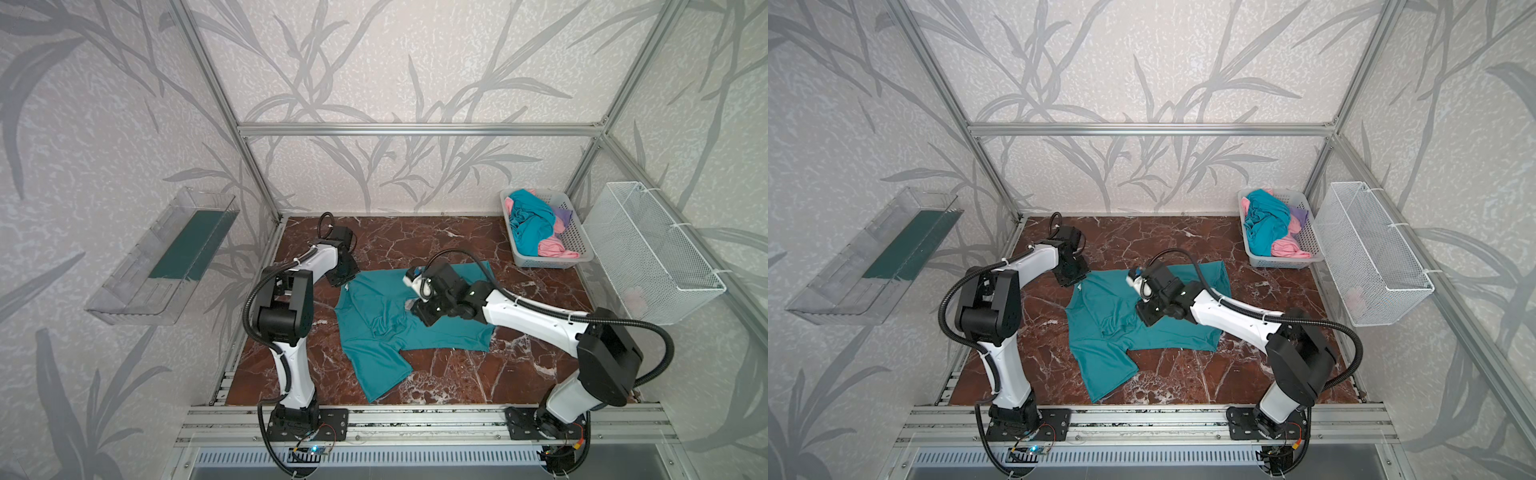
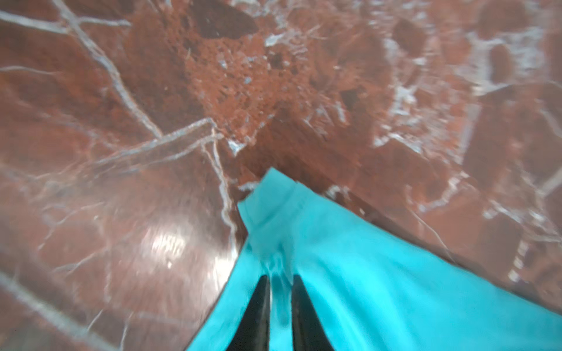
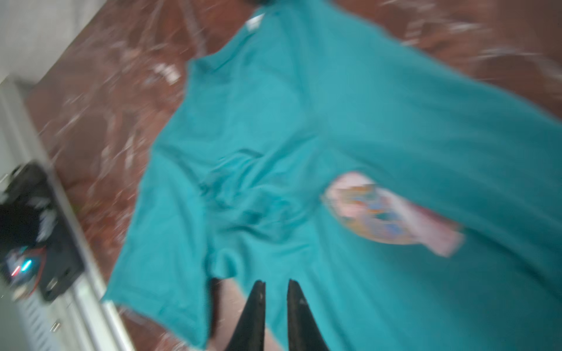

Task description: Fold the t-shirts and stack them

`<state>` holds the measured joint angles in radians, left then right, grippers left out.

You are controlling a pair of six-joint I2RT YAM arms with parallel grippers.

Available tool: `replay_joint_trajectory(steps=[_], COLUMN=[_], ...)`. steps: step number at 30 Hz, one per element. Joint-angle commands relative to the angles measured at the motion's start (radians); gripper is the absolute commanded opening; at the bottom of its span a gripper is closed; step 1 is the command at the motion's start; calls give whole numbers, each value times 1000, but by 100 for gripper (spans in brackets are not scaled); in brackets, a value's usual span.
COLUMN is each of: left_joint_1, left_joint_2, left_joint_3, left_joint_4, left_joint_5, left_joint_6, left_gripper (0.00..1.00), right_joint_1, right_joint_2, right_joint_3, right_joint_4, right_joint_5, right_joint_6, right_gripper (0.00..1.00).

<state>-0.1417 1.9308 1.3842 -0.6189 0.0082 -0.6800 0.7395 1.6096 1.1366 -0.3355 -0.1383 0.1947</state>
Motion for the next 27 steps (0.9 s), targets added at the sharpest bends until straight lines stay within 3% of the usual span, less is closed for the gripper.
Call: replay_joint_trajectory(steps=[1, 5, 15, 20, 27], left_joint_1=[-40, -84, -82, -15, 31], left_joint_2=[-116, -120, -17, 0, 37], left_joint_3=[-11, -50, -117, -162, -107], left_joint_4=[-36, -8, 56, 72, 24], left_joint_5=[-4, 25, 51, 50, -30], left_joint_6=[1, -13, -31, -26, 37], left_gripper=[24, 23, 21, 20, 19], right_joint_1=[-130, -232, -365, -445, -480], right_joint_2=[47, 172, 413, 445, 404], right_joint_3=[35, 106, 211, 203, 151], right_joint_4=[-107, -117, -58, -77, -45], right_joint_5=[111, -17, 24, 69, -12], right_joint_6=[98, 115, 217, 240, 241], right_gripper=[17, 10, 13, 17, 17])
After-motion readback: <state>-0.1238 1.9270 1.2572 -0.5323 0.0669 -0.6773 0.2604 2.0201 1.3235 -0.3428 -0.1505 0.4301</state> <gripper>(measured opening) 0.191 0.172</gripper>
